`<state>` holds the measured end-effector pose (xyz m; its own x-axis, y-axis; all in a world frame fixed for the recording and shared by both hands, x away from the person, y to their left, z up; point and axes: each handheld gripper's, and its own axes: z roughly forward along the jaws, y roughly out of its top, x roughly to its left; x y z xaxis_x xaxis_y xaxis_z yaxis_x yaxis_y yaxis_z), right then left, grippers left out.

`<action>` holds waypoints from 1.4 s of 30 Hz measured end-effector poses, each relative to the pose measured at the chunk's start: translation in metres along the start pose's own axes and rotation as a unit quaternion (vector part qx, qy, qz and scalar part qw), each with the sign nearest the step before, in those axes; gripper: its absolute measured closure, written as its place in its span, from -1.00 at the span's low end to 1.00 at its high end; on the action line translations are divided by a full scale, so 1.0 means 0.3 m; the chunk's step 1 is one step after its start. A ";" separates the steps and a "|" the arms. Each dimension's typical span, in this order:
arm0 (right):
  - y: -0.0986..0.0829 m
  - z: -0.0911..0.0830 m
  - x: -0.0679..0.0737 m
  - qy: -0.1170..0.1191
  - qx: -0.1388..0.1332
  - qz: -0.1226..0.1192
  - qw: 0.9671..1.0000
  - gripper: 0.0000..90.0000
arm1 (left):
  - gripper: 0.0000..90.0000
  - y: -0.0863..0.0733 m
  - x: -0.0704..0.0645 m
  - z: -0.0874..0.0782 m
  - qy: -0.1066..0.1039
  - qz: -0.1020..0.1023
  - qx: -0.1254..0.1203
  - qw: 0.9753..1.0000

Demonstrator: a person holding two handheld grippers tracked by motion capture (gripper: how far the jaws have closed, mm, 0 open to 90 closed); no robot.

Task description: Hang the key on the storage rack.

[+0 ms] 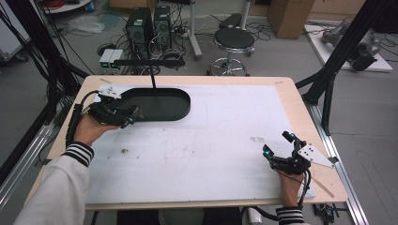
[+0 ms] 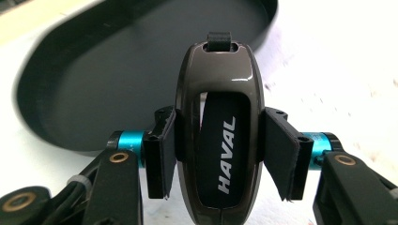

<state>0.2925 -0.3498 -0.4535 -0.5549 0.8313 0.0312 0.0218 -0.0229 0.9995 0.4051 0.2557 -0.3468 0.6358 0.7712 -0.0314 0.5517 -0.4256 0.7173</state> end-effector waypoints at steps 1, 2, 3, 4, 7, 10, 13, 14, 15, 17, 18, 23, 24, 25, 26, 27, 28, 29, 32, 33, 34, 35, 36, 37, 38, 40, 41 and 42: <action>0.000 0.000 0.000 0.000 0.000 0.000 1.000 -0.95 | 0.08 0.003 0.008 -0.010 0.007 -0.006 -0.003 1.000; 0.000 0.000 0.000 0.000 0.000 -0.001 1.000 -0.95 | 0.08 0.006 0.016 -0.018 0.013 -0.010 -0.009 1.000; 0.000 0.000 0.000 0.000 0.000 -0.001 1.000 -0.95 | 0.08 0.011 0.024 -0.026 0.012 -0.019 -0.013 1.000; 0.000 0.000 0.000 0.000 0.000 0.000 1.000 -0.95 | 0.08 0.025 0.034 -0.044 0.017 -0.020 -0.020 0.999; 0.000 0.000 0.000 0.000 0.000 -0.003 1.000 -0.95 | 0.08 0.040 0.043 -0.059 0.021 -0.023 -0.028 0.999; 0.000 0.000 0.000 0.000 0.000 -0.001 1.000 -0.95 | 0.08 0.062 0.061 -0.077 0.030 -0.029 -0.038 0.998; 0.000 0.000 0.000 0.000 0.000 0.000 1.000 -0.95 | 0.08 0.079 0.082 -0.090 0.040 -0.036 -0.048 0.997; 0.000 0.000 0.000 0.000 0.000 0.000 1.000 -0.95 | 0.08 0.083 0.088 -0.092 0.041 -0.042 -0.051 0.997; 0.000 -0.001 0.000 0.000 0.000 -0.001 1.000 -0.95 | 0.08 0.091 0.099 -0.095 0.051 -0.044 -0.050 0.997; 0.000 -0.001 0.000 0.000 0.001 0.000 1.000 -0.95 | 0.08 0.095 0.105 -0.098 0.055 -0.044 -0.049 0.996; 0.000 -0.001 0.000 0.001 0.000 0.000 1.000 -0.95 | 0.08 0.099 0.110 -0.101 0.056 -0.047 -0.052 0.996; 0.000 0.000 0.000 0.000 0.000 -0.001 1.000 -0.95 | 0.08 0.132 0.133 -0.122 0.070 -0.050 -0.065 0.994; 0.000 0.000 0.000 0.000 0.000 -0.001 1.000 -0.95 | 0.08 0.132 0.133 -0.122 0.070 -0.050 -0.065 0.994; 0.000 0.000 0.000 0.000 0.000 -0.001 1.000 -0.95 | 0.08 0.137 0.137 -0.125 0.072 -0.052 -0.066 0.994; 0.000 0.000 0.000 0.000 0.000 -0.001 1.000 -0.95 | 0.08 0.143 0.140 -0.129 0.075 -0.052 -0.067 0.994; 0.000 0.000 0.000 0.000 -0.001 -0.003 1.000 -0.95 | 0.08 0.148 0.143 -0.132 0.077 -0.055 -0.069 0.993; 0.000 0.000 0.000 0.000 -0.001 -0.003 1.000 -0.95 | 0.08 0.153 0.146 -0.136 0.078 -0.057 -0.071 0.993; 0.000 0.000 0.000 0.000 -0.001 -0.003 1.000 -0.95 | 0.08 0.159 0.149 -0.141 0.080 -0.057 -0.073 0.992; 0.000 0.000 0.000 0.000 -0.001 -0.003 1.000 -0.95 | 0.08 0.177 0.162 -0.157 0.086 -0.064 -0.076 0.991; 0.000 0.000 0.000 0.000 -0.001 -0.003 1.000 -0.95 | 0.08 0.184 0.167 -0.161 0.089 -0.064 -0.076 0.991; 0.000 0.000 0.000 0.000 -0.001 -0.003 1.000 -0.95 | 0.08 0.191 0.171 -0.164 0.091 -0.066 -0.077 0.991; 0.000 -0.001 0.000 0.000 -0.001 -0.002 1.000 -0.95 | 0.08 0.198 0.175 -0.166 0.093 -0.068 -0.078 0.990; 0.000 -0.001 0.000 0.000 0.000 -0.001 1.000 -0.95 | 0.08 0.203 0.178 -0.168 0.094 -0.069 -0.081 0.990; 0.000 -0.001 0.001 0.000 0.000 -0.001 1.000 -0.95 | 0.08 0.209 0.180 -0.168 0.095 -0.071 -0.083 0.989; 0.000 -0.001 0.000 0.000 0.000 -0.001 1.000 -0.95 | 0.08 0.215 0.183 -0.169 0.095 -0.070 -0.082 0.990; 0.000 -0.001 0.000 0.000 0.001 -0.001 1.000 -0.95 | 0.08 0.226 0.186 -0.166 0.097 -0.070 -0.082 0.989; 0.000 -0.001 0.000 0.000 0.001 -0.001 1.000 -0.95 | 0.08 0.230 0.187 -0.165 0.099 -0.068 -0.081 0.989; 0.000 -0.001 0.000 0.000 0.001 0.000 1.000 -0.95 | 0.08 0.235 0.189 -0.165 0.100 -0.069 -0.081 0.989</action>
<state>0.2921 -0.3500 -0.4535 -0.5549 0.8313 0.0311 0.0231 -0.0220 0.9995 0.4532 0.2927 -0.2637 0.4324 0.9016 -0.0105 0.5215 -0.2406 0.8186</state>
